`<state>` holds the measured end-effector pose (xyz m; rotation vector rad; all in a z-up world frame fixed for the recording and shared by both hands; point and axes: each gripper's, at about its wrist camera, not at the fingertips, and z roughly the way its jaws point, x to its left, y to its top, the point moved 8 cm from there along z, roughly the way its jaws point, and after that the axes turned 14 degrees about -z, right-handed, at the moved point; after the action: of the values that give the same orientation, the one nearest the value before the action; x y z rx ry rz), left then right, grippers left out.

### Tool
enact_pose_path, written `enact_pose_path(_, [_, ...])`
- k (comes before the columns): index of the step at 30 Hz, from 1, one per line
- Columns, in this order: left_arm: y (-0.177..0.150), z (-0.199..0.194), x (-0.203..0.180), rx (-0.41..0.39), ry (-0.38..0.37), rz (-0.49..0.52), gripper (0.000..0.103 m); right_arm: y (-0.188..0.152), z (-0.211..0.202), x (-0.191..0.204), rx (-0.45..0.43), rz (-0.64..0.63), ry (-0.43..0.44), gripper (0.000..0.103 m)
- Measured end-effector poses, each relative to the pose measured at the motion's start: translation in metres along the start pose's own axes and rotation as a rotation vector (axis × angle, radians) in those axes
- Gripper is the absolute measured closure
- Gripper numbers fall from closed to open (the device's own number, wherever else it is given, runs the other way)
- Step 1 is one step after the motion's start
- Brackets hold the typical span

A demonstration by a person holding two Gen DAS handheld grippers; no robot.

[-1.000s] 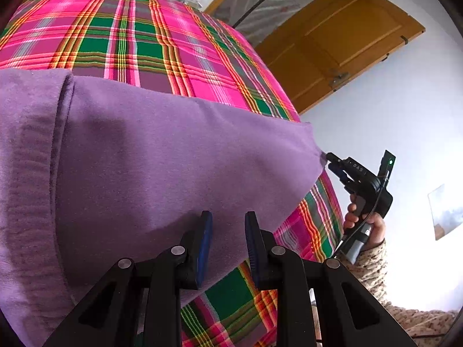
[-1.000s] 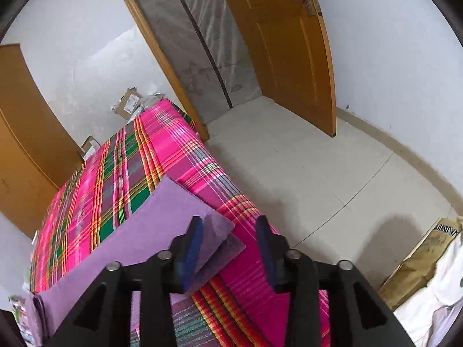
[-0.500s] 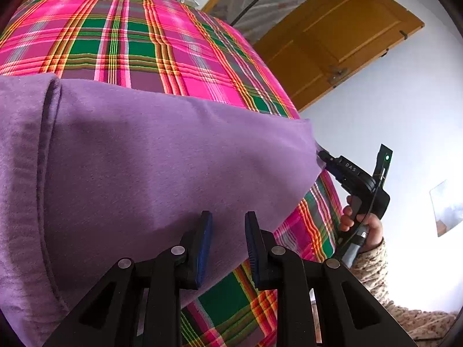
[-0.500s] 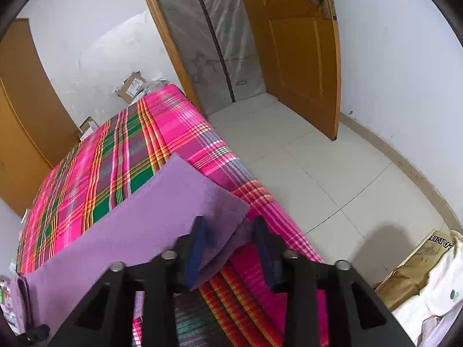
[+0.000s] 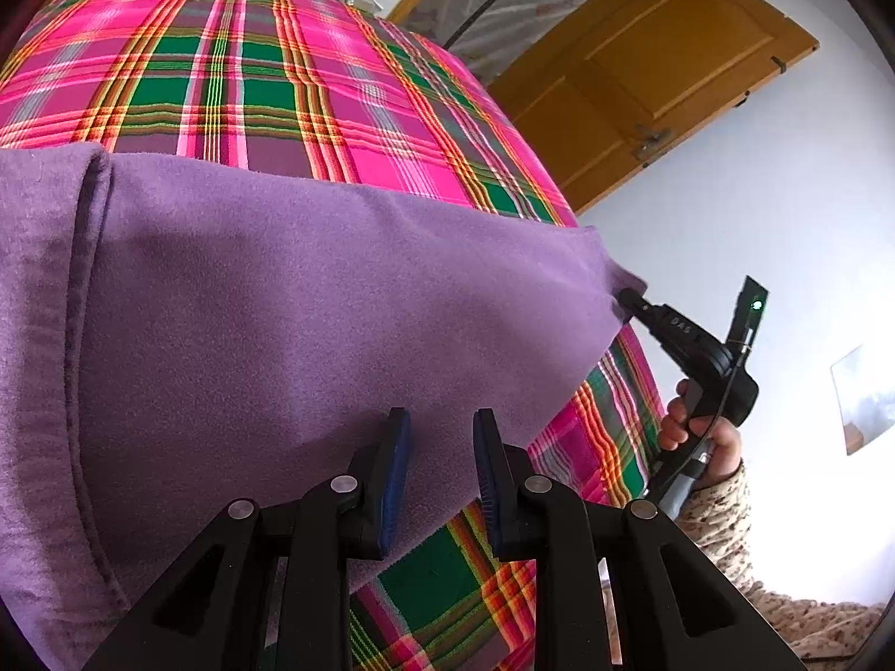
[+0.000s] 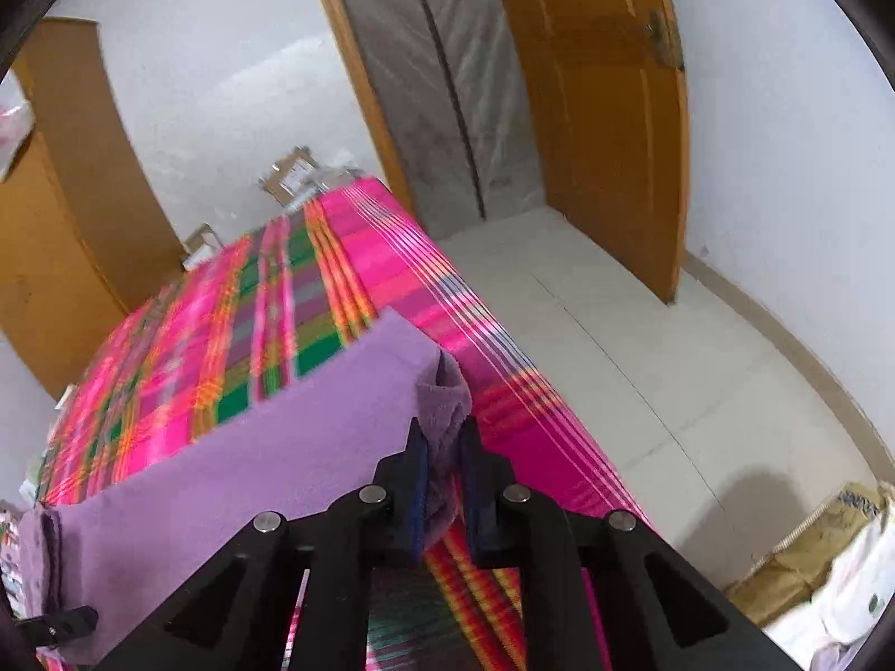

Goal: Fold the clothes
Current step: 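Grasp the purple cloth edge with the right tool and lift it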

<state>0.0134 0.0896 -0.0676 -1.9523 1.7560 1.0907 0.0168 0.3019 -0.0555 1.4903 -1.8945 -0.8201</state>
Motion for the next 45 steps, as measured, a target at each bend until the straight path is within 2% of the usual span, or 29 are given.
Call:
enact_pose_path(6, [-0.002, 0.003, -0.007, 0.014, -0.017, 0.013, 0.08, 0.014, -0.017, 0.03, -0.083, -0.087, 0.054, 0.092])
enact_pose_path(12, [-0.001, 0.008, -0.01, 0.025, -0.03, 0.007, 0.08, 0.02, -0.031, 0.065, -0.126, -0.196, 0.064, 0.092])
enact_pose_path(23, [-0.005, 0.007, -0.011, 0.034, -0.062, 0.002, 0.079, 0.032, -0.062, 0.127, -0.206, -0.347, 0.152, 0.092])
enact_pose_path(35, [-0.005, -0.012, -0.009, 0.002, -0.095, 0.009, 0.079, 0.011, -0.065, 0.203, -0.196, -0.483, 0.238, 0.092])
enact_pose_path(45, [0.007, -0.038, -0.004, -0.084, -0.125, -0.023, 0.079, -0.016, -0.065, 0.253, -0.16, -0.516, 0.344, 0.093])
